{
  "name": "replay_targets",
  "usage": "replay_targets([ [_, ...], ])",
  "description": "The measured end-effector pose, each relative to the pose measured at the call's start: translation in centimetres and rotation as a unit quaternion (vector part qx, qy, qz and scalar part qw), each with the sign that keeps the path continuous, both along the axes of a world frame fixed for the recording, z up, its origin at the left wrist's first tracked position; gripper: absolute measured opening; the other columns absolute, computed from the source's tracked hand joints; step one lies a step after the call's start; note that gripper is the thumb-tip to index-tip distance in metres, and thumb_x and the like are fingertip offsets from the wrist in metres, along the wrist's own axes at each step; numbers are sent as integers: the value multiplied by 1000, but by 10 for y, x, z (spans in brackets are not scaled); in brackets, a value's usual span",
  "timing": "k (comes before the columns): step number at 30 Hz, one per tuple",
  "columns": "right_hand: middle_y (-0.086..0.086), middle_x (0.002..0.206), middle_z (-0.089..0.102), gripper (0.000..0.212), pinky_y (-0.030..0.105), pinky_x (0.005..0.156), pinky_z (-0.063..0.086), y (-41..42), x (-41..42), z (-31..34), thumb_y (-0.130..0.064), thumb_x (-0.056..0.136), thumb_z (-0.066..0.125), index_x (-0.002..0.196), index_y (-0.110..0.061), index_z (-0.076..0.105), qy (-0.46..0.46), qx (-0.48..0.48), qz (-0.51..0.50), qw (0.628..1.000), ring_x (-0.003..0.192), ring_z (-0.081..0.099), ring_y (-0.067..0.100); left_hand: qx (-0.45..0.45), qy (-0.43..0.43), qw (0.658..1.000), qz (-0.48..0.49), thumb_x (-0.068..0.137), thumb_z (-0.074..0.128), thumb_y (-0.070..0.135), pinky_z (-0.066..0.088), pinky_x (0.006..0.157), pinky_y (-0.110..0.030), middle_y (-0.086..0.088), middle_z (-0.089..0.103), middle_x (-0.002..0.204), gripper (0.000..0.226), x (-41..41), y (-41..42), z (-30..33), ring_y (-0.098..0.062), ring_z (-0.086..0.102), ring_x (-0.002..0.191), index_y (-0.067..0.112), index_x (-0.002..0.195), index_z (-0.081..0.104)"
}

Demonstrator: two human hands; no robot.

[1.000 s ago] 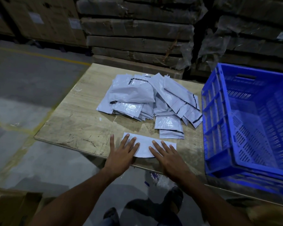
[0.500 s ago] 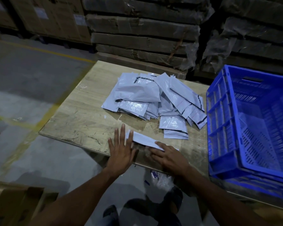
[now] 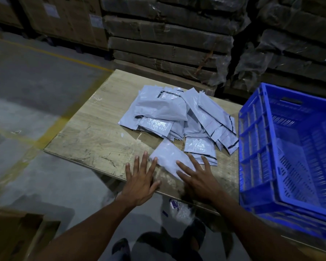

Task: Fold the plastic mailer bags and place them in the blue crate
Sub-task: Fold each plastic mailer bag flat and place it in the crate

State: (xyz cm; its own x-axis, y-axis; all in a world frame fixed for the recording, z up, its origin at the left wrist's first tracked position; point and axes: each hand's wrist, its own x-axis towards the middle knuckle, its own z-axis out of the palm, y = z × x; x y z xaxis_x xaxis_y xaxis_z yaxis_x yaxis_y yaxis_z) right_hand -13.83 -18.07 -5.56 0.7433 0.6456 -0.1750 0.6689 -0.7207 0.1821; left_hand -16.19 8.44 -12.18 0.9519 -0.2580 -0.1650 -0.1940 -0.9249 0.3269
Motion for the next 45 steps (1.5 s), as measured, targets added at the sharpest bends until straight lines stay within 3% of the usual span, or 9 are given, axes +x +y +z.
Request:
replay_targets([
  [5,2,151,51,49,74,100,34,16,-2,-19,-41,89,38,131,-27,60,71,18,-55,996,136,51,35,16,-2,1000,-4,85,-15,83,-10,116,-70,-2,-39,164,87,2,-3,12,-35,-32,152,38,159,-25],
  [9,-4,159,40,49,65,112,26,21,-11,-26,-34,89,47,138,-31,51,119,77,-5,990,148,33,33,55,-78,995,-32,107,7,58,14,119,-72,-14,13,172,74,13,-12,19,-34,5,159,14,163,27],
  [12,-2,155,45,54,55,119,26,24,-20,-30,-26,90,44,143,-24,52,131,175,-47,975,147,34,27,78,-99,985,-116,111,16,47,24,121,-62,-14,35,165,66,27,-24,12,-30,21,157,8,154,46],
  [16,4,154,46,51,46,115,25,31,-33,-43,-36,105,28,144,-13,52,83,216,-197,953,141,46,25,84,-84,984,-131,110,18,47,25,123,-54,-10,38,164,64,31,-32,-5,-36,27,154,11,157,41],
  [19,3,162,34,61,54,117,27,37,-38,-53,-49,106,20,154,-15,39,53,175,-276,944,148,33,24,71,-90,986,-122,107,28,48,28,120,-59,-7,32,168,60,30,-34,-6,-47,25,152,21,160,36],
  [28,2,167,20,64,64,114,23,39,-36,-61,-51,106,15,159,-17,26,75,130,-294,944,153,21,26,66,-96,985,-127,107,30,48,24,121,-62,-8,20,172,61,27,-33,-9,-52,16,153,24,163,28],
  [34,-13,167,-11,63,60,121,10,3,-42,-66,-60,102,-4,161,-36,5,76,185,-280,939,155,-11,21,61,-44,990,-116,109,18,54,35,114,-66,-7,33,167,57,23,-36,-1,-56,28,148,33,160,33],
  [39,-7,169,1,62,64,118,13,-6,-46,-66,-60,105,12,161,-33,12,56,136,-296,944,156,0,25,83,-83,983,-143,109,16,52,16,119,-63,-14,34,165,67,15,-55,2,-42,22,155,12,156,43],
  [45,-8,169,-6,66,64,119,1,-7,-47,-70,-61,105,10,161,-28,3,56,125,-303,943,156,-5,23,65,-84,980,-170,111,15,45,17,121,-53,2,32,168,58,10,-73,-3,-25,21,157,23,161,35],
])
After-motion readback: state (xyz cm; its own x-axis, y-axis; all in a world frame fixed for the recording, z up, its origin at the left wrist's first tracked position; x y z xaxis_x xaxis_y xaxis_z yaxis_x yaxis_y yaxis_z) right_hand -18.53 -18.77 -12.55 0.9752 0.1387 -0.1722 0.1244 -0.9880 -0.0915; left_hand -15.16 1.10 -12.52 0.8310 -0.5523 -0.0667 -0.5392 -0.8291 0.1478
